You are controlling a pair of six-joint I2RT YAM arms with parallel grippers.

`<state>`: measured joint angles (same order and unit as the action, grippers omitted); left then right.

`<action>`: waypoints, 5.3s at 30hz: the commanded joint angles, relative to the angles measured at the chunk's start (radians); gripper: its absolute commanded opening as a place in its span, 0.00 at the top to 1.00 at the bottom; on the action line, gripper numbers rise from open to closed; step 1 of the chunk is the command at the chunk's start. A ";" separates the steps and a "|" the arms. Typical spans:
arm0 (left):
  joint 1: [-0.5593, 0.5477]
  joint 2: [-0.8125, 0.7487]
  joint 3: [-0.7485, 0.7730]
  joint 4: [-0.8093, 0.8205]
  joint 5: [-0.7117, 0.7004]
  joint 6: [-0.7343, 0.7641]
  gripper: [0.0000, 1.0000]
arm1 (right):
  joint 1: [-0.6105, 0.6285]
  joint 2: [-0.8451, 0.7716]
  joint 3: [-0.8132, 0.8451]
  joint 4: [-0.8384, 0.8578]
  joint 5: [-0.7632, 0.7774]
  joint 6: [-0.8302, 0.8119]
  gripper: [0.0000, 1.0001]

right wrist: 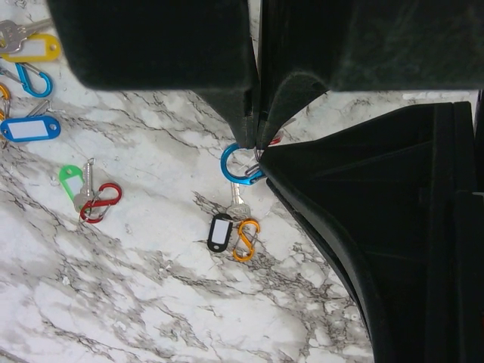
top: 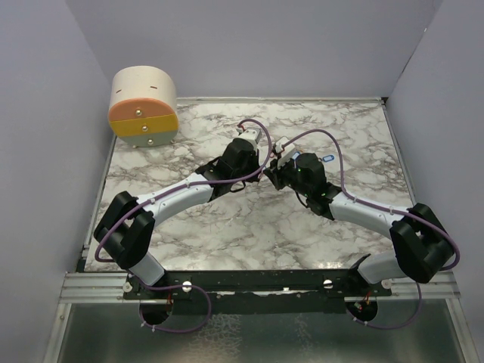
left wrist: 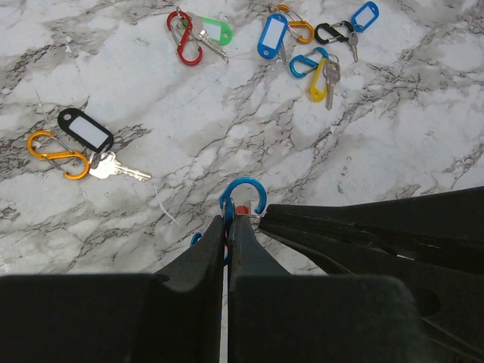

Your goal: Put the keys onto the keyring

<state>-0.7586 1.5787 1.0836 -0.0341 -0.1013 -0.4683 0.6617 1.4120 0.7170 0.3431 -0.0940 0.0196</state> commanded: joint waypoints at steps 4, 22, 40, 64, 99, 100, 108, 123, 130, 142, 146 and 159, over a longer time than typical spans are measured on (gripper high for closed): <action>0.002 0.002 0.024 -0.019 0.036 0.021 1.00 | 0.009 -0.009 0.006 0.022 0.060 -0.013 0.99; 0.007 -0.021 0.017 -0.034 0.034 0.030 1.00 | 0.009 -0.005 -0.002 0.027 0.119 -0.020 0.99; 0.020 -0.027 0.011 -0.033 0.051 0.024 0.76 | 0.009 -0.019 -0.015 0.037 0.141 -0.021 0.99; 0.067 -0.191 -0.134 0.019 -0.155 -0.037 0.01 | 0.007 0.017 0.020 -0.027 0.287 0.031 0.99; 0.105 -0.268 -0.228 0.072 -0.252 -0.052 0.01 | -0.098 0.142 0.100 -0.095 0.132 0.133 0.60; 0.106 -0.267 -0.229 0.073 -0.252 -0.050 0.01 | -0.094 0.155 0.104 -0.086 0.110 0.132 0.60; 0.116 -0.279 -0.239 0.075 -0.236 -0.036 0.01 | -0.076 0.308 0.159 0.039 -0.080 0.105 0.55; 0.152 -0.288 -0.259 0.095 -0.211 -0.026 0.01 | -0.076 0.534 0.327 0.063 -0.117 0.101 0.53; 0.168 -0.286 -0.264 0.096 -0.197 -0.023 0.01 | -0.075 0.595 0.392 0.047 -0.126 0.092 0.53; 0.189 -0.253 -0.272 0.124 -0.159 -0.023 0.01 | -0.071 0.589 0.384 0.070 -0.109 0.114 0.53; 0.190 -0.148 -0.214 0.083 -0.185 -0.062 0.05 | -0.072 0.503 0.292 0.110 -0.012 0.181 0.54; 0.181 0.186 -0.076 0.107 -0.320 -0.183 0.07 | -0.072 0.080 -0.010 0.118 0.213 0.225 0.33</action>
<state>-0.5755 1.6802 0.9379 0.0452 -0.3618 -0.6155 0.5835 1.5913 0.7521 0.4362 -0.0139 0.2398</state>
